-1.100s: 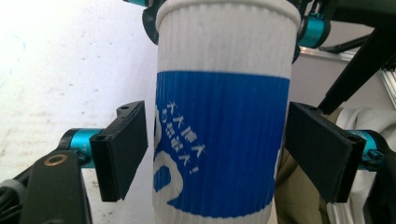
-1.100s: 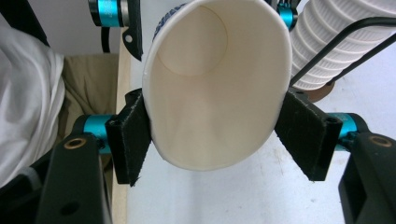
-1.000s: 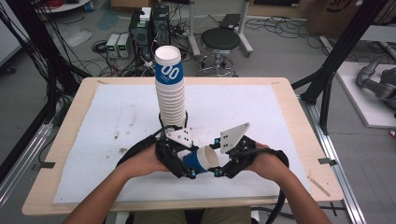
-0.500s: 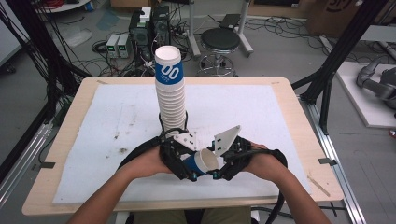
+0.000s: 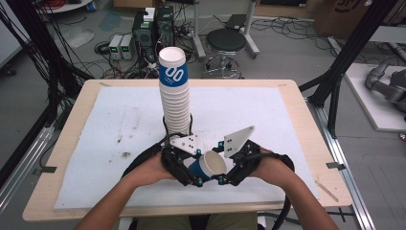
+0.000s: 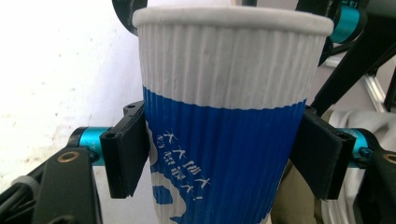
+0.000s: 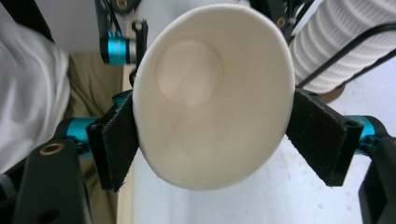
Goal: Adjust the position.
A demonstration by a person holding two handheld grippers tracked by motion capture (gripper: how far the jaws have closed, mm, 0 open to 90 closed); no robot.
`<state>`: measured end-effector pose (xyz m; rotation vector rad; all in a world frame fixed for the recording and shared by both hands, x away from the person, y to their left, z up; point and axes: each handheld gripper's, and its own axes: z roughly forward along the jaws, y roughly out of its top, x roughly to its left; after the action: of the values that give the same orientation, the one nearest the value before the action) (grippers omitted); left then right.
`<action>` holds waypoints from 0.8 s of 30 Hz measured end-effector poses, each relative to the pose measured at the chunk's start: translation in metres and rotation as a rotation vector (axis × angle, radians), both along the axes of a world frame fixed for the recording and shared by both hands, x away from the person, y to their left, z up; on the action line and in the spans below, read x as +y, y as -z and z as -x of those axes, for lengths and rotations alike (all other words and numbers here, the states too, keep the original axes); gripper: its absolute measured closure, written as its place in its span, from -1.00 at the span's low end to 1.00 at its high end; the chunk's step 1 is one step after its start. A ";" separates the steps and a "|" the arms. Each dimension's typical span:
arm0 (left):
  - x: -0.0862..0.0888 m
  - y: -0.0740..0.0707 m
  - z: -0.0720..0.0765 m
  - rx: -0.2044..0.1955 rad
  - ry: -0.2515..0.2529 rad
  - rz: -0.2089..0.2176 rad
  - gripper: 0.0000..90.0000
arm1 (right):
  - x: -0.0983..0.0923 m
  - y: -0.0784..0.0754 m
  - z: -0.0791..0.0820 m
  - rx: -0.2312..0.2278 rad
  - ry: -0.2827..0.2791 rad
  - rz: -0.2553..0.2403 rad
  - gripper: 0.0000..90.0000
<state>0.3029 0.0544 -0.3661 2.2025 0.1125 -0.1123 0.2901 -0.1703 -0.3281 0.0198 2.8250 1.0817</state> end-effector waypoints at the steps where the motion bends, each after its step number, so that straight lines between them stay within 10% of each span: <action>1: 0.001 0.001 0.000 -0.003 -0.002 0.014 -0.42 | -0.001 -0.001 0.000 0.001 0.002 -0.022 -0.54; 12: 0.013 0.018 0.004 -0.023 -0.068 0.127 -0.42 | -0.023 -0.009 0.000 0.017 0.065 -0.246 -0.54; 24: 0.035 0.033 0.009 -0.037 -0.182 0.275 -0.45 | -0.072 0.026 0.001 0.028 0.312 -0.377 -0.54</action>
<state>0.2942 0.0895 -0.3995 1.9090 0.2601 0.0141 0.2892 -0.2419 -0.3544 0.4921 2.4794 1.5129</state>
